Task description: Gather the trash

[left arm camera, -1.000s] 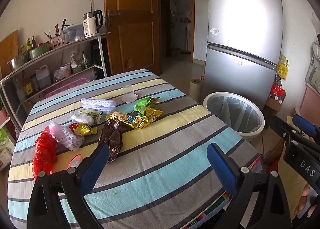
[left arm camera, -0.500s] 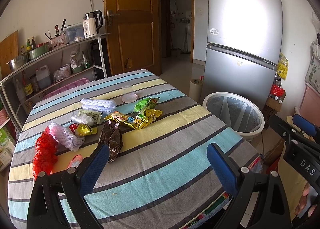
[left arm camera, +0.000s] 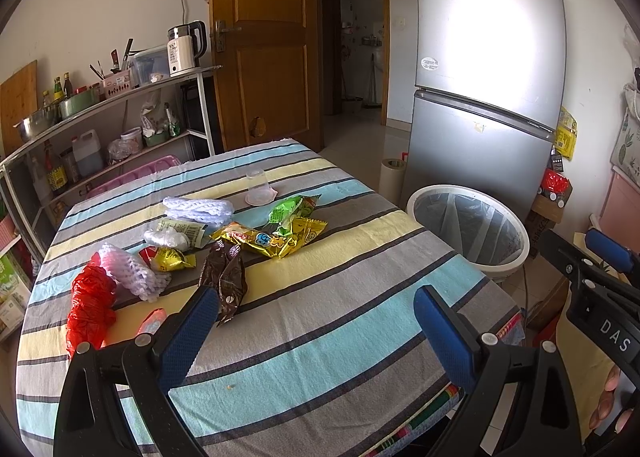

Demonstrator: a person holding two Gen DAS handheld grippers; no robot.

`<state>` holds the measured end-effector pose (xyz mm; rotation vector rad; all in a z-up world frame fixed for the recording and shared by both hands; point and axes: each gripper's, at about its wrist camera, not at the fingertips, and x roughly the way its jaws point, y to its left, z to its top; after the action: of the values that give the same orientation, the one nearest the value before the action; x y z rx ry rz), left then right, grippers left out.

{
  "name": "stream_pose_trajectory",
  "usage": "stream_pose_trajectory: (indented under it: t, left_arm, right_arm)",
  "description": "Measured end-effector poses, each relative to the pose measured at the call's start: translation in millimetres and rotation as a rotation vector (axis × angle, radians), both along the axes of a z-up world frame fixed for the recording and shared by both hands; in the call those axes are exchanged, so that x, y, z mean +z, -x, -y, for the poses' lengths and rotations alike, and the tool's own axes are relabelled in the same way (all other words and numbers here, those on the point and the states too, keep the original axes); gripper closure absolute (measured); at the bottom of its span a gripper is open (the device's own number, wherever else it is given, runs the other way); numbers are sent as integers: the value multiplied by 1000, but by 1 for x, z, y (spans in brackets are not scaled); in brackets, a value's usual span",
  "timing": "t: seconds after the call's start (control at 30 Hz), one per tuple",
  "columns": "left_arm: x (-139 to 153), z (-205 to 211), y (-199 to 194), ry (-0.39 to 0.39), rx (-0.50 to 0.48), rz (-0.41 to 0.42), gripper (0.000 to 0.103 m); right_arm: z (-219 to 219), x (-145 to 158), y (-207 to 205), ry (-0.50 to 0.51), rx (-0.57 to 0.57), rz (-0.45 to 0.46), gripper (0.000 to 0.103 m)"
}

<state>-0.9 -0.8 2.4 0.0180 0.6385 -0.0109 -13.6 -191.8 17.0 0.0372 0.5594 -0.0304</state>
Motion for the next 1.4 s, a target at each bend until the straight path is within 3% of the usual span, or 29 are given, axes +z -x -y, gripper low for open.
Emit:
stream_pose_trajectory:
  t: [1.4]
  left_arm:
    - [2,-5,2,2,7,4,4]
  right_arm:
    - [-1,-1,2,3,2,1,27]
